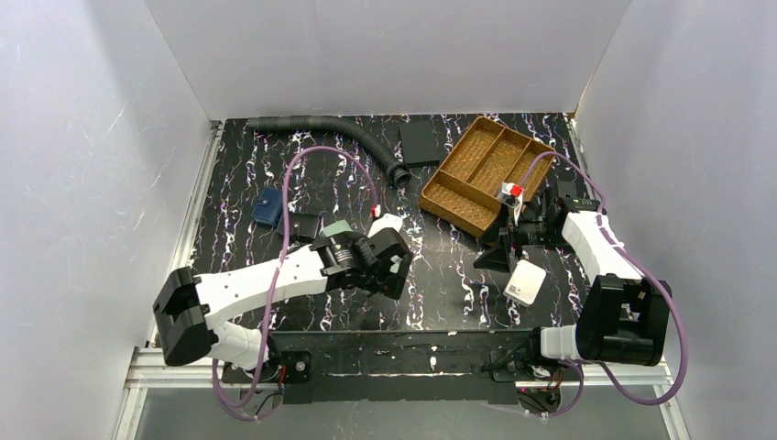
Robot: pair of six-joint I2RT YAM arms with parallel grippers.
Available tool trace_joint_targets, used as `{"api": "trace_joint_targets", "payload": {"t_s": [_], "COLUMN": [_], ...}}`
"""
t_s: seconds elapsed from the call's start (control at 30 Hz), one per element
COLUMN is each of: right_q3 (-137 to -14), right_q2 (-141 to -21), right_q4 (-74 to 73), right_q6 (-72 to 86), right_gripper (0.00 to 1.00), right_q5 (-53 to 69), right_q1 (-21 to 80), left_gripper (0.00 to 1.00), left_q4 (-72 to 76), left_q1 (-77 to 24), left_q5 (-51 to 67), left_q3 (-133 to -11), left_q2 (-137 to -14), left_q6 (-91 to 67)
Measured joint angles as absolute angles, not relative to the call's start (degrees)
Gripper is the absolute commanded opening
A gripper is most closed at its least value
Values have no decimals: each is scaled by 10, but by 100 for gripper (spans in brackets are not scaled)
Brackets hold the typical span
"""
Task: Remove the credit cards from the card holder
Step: Pick up the card holder from the center of the board.
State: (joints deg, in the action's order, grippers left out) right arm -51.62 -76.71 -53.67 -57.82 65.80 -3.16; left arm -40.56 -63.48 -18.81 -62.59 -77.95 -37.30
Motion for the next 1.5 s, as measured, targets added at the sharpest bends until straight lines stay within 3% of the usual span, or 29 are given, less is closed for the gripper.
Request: {"api": "trace_joint_targets", "payload": {"t_s": [0.13,0.47,0.8,1.03,1.23,1.33,1.43,1.5], "right_q3": [-517,-517,-505,-498,-498,-498,-497,-497], "right_q2": [-767,-754,-748,-745,-745,-745,-746,-750], "right_q4": [-545,-542,-535,-524,-524,-523,-522,-522], "right_q6": [-591,-603,-606,-604,-604,-604,-604,-604], "right_gripper": [100,100,100,100,100,100,100,100], "right_q5": [657,630,603,594,590,587,586,584], "right_q1": [-29,-29,-29,-29,-29,-29,-29,-29], "left_gripper": [91,78,75,67,59,62,81,86], "left_q4": [-421,-408,-291,-247,-220,-250,-329,-333], "left_q1": [-642,-630,-445,-328,-305,-307,-313,-314], "left_q5": [-206,-193,7,87,138,174,179,185], "left_q3": [-644,-667,-576,-549,-522,-536,-569,-569], "left_q2": [-828,-923,-811,-752,-742,-774,-808,-813], "left_q6": [-363,-235,-197,-281,-342,-278,-128,-87]}}
